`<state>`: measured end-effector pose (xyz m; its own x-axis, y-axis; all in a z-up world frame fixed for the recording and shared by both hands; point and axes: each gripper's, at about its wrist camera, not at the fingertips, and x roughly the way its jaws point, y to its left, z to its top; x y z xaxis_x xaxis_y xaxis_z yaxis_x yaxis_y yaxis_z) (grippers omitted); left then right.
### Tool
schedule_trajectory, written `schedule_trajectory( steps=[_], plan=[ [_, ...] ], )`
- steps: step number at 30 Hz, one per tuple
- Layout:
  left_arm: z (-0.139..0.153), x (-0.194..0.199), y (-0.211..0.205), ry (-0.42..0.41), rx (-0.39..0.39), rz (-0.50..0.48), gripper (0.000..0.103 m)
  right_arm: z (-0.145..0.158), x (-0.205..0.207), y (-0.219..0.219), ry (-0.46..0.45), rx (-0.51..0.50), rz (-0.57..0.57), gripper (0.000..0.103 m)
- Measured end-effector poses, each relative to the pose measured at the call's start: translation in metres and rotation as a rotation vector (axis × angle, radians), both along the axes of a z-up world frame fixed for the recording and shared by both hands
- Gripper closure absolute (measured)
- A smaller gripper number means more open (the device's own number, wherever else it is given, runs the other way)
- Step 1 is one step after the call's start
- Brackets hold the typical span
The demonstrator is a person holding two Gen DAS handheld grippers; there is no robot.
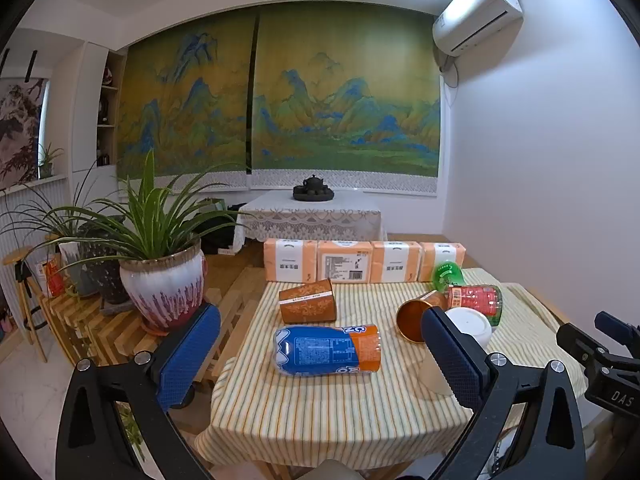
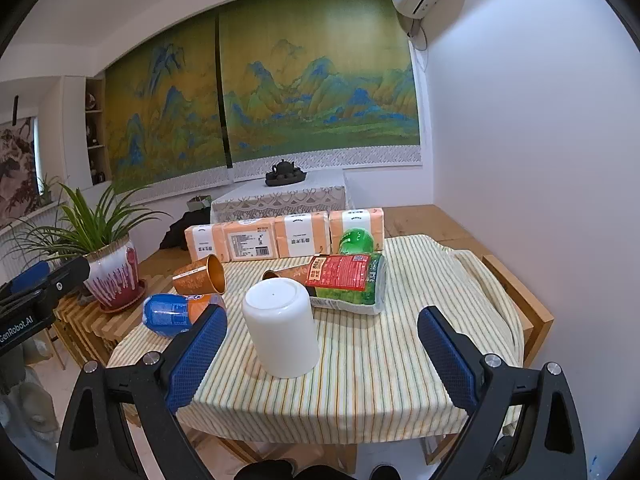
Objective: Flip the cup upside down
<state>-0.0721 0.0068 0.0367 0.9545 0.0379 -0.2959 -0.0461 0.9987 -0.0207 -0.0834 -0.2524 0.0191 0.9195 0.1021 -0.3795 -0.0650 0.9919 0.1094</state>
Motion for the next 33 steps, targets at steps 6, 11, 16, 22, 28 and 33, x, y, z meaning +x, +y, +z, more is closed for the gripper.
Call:
schedule_trajectory(
  steps=[6, 11, 16, 22, 28, 33],
  plan=[
    [0.000, -0.001, -0.001, 0.005, 0.005, 0.003, 0.001, 0.002, -0.003, 0.002, -0.013, -0.004, -0.004, 0.008],
    [-0.004, 0.003, -0.003, 0.031, 0.005, 0.003, 0.001, 0.000, -0.003, 0.002, -0.009, 0.001, -0.006, 0.007],
    [-0.005, 0.006, -0.004, 0.035, 0.003, 0.002, 0.001, -0.001, -0.003, 0.000, -0.002, 0.010, -0.010, 0.007],
    [-0.007, 0.007, -0.004, 0.038, 0.004, 0.001, 0.001, -0.001, -0.002, 0.000, -0.001, 0.010, -0.011, 0.007],
    [-0.007, 0.008, -0.003, 0.039, 0.002, 0.005, 0.001, -0.002, -0.002, 0.000, 0.002, 0.007, -0.011, 0.007],
    [-0.008, 0.010, -0.003, 0.043, 0.003, 0.003, 0.001, -0.003, -0.001, 0.000, 0.006, 0.006, -0.009, 0.007]
  ],
)
